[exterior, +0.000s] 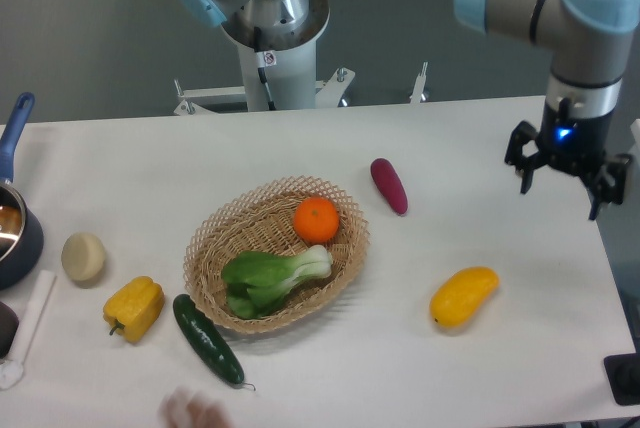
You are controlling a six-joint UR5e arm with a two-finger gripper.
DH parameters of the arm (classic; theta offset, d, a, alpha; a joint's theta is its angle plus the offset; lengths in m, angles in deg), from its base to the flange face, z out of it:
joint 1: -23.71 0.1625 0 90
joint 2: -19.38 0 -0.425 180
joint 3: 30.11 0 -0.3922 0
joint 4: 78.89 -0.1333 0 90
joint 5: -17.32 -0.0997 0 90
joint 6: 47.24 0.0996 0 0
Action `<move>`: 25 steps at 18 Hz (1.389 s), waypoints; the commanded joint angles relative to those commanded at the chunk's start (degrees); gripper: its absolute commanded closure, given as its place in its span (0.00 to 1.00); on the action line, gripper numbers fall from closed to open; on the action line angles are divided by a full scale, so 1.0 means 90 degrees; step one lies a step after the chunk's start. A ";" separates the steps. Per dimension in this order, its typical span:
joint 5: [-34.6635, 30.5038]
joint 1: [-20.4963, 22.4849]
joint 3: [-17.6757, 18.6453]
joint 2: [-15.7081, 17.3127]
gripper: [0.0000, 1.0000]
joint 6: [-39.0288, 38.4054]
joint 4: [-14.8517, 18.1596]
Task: Pick up the mango from the table
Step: 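Move the gripper down toward the yellow mango on the table, then lower the open gripper around the yellow mango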
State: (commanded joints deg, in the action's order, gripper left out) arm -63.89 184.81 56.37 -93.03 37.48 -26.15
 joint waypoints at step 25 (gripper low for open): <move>0.0019 -0.0791 0.0098 -0.1319 0.00 -0.0147 -0.0498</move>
State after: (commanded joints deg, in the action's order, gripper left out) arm -63.72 177.69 57.25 -104.90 36.16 -30.64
